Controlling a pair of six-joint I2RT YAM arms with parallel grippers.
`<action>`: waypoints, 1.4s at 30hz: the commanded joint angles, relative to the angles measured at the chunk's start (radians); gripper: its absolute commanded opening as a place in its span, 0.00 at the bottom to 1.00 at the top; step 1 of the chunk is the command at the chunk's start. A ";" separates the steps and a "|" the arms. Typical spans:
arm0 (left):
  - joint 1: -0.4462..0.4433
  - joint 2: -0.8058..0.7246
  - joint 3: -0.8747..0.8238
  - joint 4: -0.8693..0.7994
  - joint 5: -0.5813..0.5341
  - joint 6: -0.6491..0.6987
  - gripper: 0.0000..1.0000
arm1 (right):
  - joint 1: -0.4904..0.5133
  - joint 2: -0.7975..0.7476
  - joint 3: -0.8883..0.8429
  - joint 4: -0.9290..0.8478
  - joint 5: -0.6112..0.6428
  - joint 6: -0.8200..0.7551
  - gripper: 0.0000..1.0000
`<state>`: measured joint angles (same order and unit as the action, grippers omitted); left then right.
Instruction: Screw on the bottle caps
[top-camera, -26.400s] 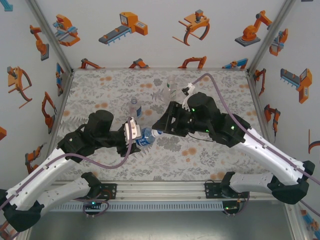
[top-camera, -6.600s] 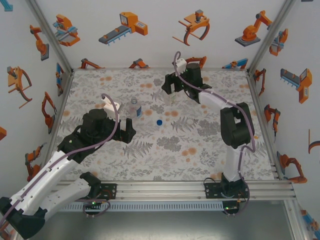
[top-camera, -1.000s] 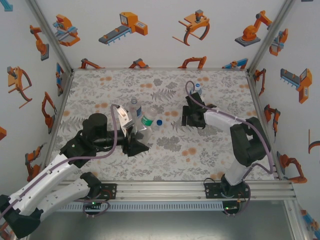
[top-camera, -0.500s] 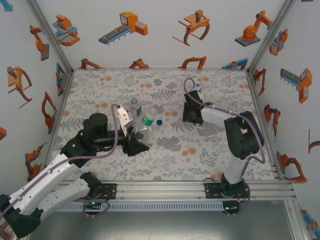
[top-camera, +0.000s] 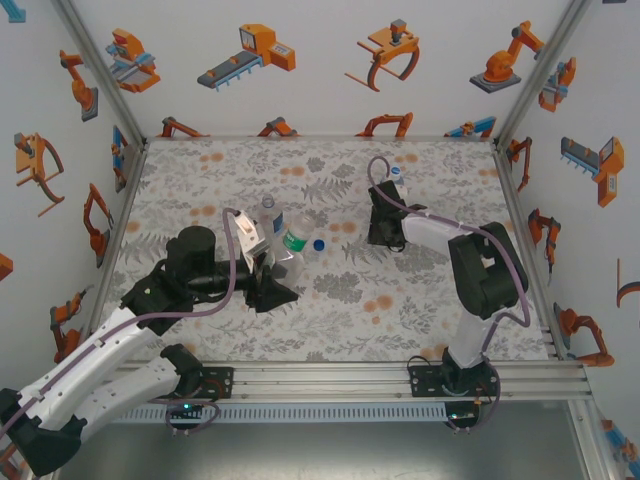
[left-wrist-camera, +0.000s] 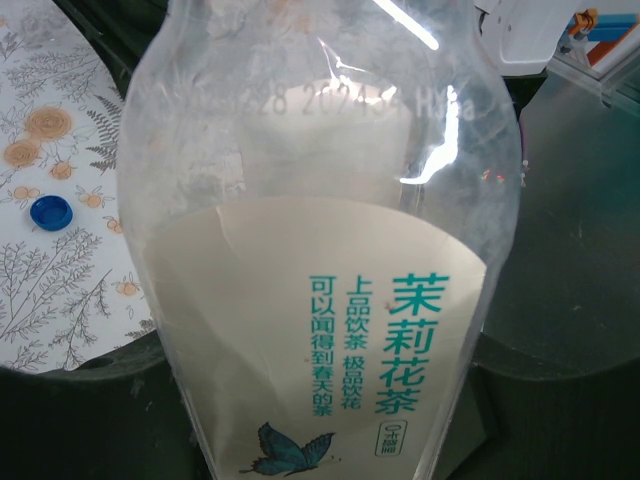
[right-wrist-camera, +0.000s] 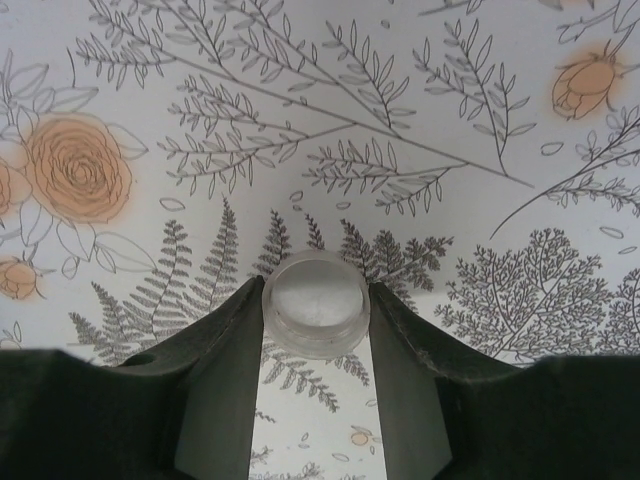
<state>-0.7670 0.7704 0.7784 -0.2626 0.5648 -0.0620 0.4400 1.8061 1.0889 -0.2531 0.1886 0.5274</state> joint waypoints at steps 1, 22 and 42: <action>0.001 0.001 0.008 0.001 0.003 0.014 0.00 | 0.011 -0.064 -0.011 -0.071 -0.036 0.027 0.38; 0.001 -0.091 0.000 -0.060 -0.060 0.000 0.00 | 0.506 -0.114 -0.066 -0.231 0.024 0.267 0.41; 0.000 -0.152 -0.024 -0.101 -0.095 -0.006 0.00 | 0.532 -0.172 -0.043 -0.270 0.006 0.298 0.53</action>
<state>-0.7670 0.6315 0.7670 -0.3622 0.4770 -0.0628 0.9642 1.6619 1.0237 -0.4938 0.1959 0.7994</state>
